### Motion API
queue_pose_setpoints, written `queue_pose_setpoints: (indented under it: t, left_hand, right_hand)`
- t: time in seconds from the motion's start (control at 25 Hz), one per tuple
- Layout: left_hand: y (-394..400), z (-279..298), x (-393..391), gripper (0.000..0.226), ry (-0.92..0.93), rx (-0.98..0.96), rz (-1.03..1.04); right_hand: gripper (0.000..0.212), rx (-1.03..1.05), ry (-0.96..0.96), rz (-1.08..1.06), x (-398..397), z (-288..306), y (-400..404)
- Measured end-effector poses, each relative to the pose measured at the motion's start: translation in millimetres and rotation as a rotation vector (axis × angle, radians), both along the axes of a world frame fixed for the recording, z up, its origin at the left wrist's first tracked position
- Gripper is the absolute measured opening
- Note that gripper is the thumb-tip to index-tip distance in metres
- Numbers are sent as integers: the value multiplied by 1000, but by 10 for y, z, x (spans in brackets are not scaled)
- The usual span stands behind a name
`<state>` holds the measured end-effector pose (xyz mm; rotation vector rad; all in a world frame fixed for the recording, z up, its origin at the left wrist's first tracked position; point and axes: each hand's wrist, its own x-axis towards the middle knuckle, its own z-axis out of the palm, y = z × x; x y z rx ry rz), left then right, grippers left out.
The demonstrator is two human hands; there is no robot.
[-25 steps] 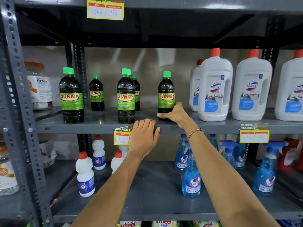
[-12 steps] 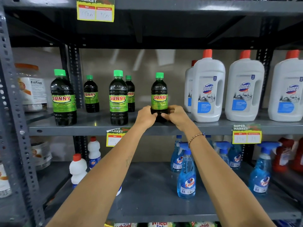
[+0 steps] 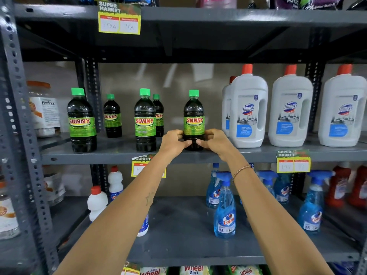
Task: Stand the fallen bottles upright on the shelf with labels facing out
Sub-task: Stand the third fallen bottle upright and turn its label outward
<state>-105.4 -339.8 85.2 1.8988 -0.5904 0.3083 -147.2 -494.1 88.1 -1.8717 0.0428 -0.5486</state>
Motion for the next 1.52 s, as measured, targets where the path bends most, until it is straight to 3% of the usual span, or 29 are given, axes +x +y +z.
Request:
queue_pose_setpoints:
  t: [0.76,0.96,1.08,1.16,1.28,1.4,1.52]
  left_hand:
    - [54,-31,-207,45,-8,-64,-23]
    - [101,-75,-235,47,-37,-73,-27]
    - [186,-126,-290,41,-117,-151,28]
    - [318,-130,-317,27,-205,-219,53]
    - [584,-88,-334,16,-384,-327,102]
    - [913,-47,-280,32,-526,-401,241]
    - [1225,-23,-53,71,-300,-222,284]
  right_hand:
    - [54,17,-1,1,-236,-3,60]
    - [59,-91,-4,-85,-305,-11,106]
    - [33,-166,-248,-266,-388,-9,301]
    - [17,-187,-346,-199,-429,54,516]
    - [11,-163,-333,2,-370,142,843]
    - [17,-185,-299,9,-162,121,1143]
    - [48,-193,-178,-15,63,38,1318]
